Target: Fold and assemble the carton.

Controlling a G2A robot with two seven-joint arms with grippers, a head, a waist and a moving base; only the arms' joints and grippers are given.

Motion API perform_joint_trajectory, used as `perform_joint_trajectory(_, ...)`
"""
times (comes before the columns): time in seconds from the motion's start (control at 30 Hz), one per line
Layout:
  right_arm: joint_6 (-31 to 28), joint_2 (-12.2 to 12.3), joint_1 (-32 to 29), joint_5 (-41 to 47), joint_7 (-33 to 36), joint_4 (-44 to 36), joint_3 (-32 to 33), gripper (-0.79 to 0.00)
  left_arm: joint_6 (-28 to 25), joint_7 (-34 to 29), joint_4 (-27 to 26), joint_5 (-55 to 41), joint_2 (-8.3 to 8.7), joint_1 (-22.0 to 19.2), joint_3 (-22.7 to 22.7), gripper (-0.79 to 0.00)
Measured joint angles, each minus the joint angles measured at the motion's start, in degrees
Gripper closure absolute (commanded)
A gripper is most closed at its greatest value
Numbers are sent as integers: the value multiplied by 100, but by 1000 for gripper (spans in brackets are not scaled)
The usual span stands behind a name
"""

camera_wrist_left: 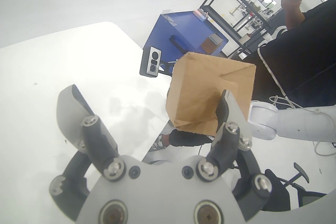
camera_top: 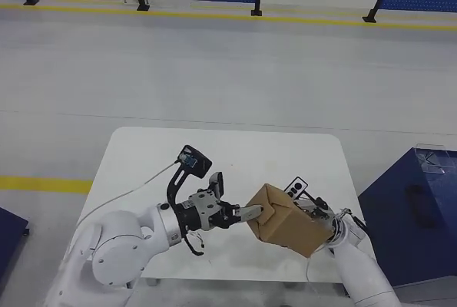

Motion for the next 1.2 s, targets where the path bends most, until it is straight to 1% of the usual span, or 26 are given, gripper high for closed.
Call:
perform_joint_trajectory(0.37,-75,52,-22,-47,76,-108,-81,0,216,-106,344,43,-33,-298,352,-785)
perform_joint_trajectory(0.57,-86,90,-11,-16,87,-113,-100,0,286,-256,451,114,-61,-459,648,-785)
perform_joint_trajectory(0.7,-54,109,11,35,53,-102,-99,0,344,-168,452,162,-67,-525,647,-785)
perform_joint_trajectory(0.8,9,118,53,122,-18,-50,-35,0,451,-138,230,178,-29,-434,380,-785)
perform_joint_trajectory(0.9,61,124,81,164,-99,-39,33,0,574,-182,-141,179,46,-165,-116,-785)
perform_joint_trajectory(1.0,84,125,83,174,-125,-43,44,0,557,-208,-519,93,130,228,-753,-785)
perform_joint_trajectory(1.03,83,125,83,173,-124,-43,43,0,493,-174,-654,38,160,405,-1021,-785)
perform_joint_trajectory(1.1,82,125,82,173,-122,-43,43,0,318,-48,-797,-105,194,668,-1413,-785)
perform_joint_trajectory(1.13,81,125,82,172,-122,-43,42,0,148,102,-845,-231,209,831,-1653,-785)
perform_joint_trajectory(1.2,81,125,82,172,-122,-43,42,0,-63,301,-862,-322,219,974,-1874,-785)
